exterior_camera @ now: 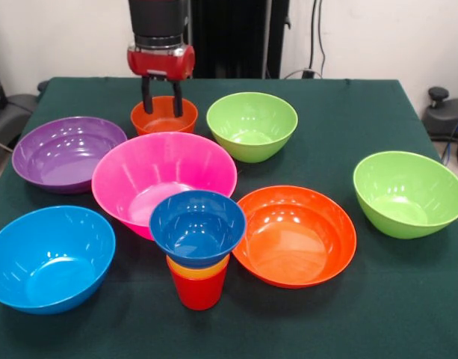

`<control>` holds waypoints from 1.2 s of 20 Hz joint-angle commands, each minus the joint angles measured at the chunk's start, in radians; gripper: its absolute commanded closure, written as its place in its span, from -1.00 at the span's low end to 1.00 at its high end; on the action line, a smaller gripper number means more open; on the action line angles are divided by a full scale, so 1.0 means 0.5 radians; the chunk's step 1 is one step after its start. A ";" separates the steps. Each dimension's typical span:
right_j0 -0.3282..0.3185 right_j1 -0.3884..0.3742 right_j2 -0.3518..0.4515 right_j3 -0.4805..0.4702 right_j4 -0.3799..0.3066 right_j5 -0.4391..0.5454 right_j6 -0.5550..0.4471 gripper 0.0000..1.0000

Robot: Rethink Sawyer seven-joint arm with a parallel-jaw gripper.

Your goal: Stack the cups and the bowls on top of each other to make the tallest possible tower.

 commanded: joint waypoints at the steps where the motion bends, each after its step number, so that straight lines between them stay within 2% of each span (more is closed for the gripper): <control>1: 0.100 0.394 -0.219 -0.261 -0.107 -0.210 0.153 -1.00; 4: 0.145 0.466 -0.310 -0.317 -0.090 -0.239 0.128 -1.00; 11: 0.151 0.484 -0.321 -0.333 -0.053 -0.249 0.086 -1.00; 17: 0.051 0.352 -0.185 -0.239 -0.037 -0.072 0.016 -1.00; 21: -0.042 0.271 -0.064 -0.172 -0.008 0.032 -0.023 -1.00; 22: -0.088 0.218 0.011 -0.135 0.014 0.085 -0.042 -1.00; 24: -0.097 0.201 0.027 -0.127 0.023 0.107 -0.045 -1.00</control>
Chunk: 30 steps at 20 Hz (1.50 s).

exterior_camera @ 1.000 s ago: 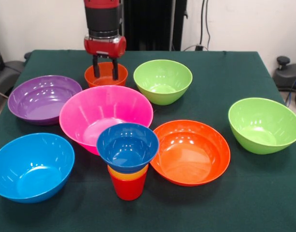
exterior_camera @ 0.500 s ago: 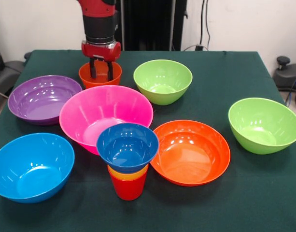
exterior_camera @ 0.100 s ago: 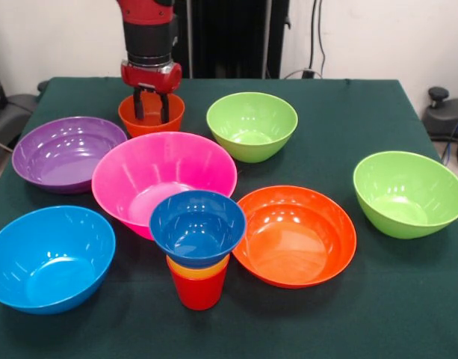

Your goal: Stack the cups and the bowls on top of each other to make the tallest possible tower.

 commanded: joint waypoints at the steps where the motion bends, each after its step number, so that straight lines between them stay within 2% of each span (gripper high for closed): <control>1: -0.078 -0.114 0.327 -0.017 0.026 0.311 -0.046 -1.00; 13: -0.153 -0.202 0.423 0.063 0.025 0.384 -0.047 -1.00; 17: -0.161 -0.199 0.421 0.072 0.017 0.395 -0.046 -1.00; 27: -0.154 -0.307 0.403 0.138 0.055 0.551 -0.080 -1.00; 30: -0.219 -0.353 0.419 0.183 0.039 0.594 -0.110 -1.00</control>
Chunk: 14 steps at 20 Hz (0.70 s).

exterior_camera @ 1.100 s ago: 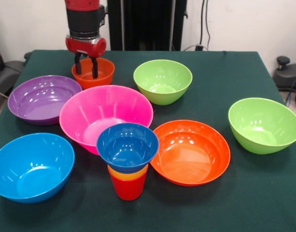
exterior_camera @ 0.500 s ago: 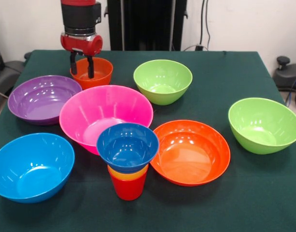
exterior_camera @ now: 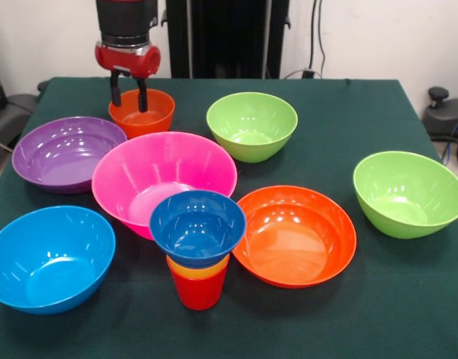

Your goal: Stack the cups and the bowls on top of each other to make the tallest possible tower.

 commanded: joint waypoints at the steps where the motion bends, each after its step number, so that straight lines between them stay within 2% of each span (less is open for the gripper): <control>1: -0.047 -0.052 0.189 0.108 0.031 0.317 -0.113 -1.00; 6: -0.100 -0.041 0.152 0.118 -0.035 0.340 -0.135 -1.00; 8: -0.109 0.007 0.108 0.093 -0.094 0.308 -0.134 -1.00; 14: -0.056 0.263 -0.022 -0.070 -0.243 0.080 -0.035 -1.00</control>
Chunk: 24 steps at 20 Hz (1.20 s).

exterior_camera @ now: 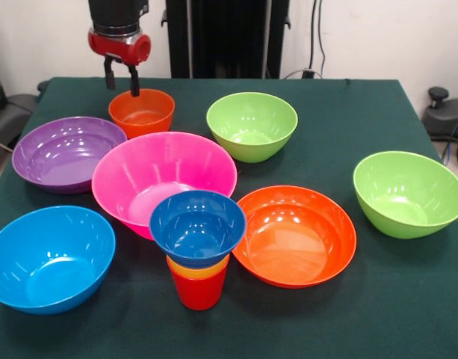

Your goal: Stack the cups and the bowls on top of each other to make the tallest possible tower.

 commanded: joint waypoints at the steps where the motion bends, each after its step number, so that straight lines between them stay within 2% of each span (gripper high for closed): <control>1: 0.094 0.322 -0.016 -0.161 -0.209 -0.124 0.000 -1.00; 11: 0.306 0.669 -0.260 -0.419 -0.211 -0.452 0.129 -1.00; 16: 0.346 0.709 -0.336 -0.444 -0.177 -0.532 0.098 -1.00; 24: 0.251 0.664 -0.226 -0.415 -0.192 -0.457 0.022 -1.00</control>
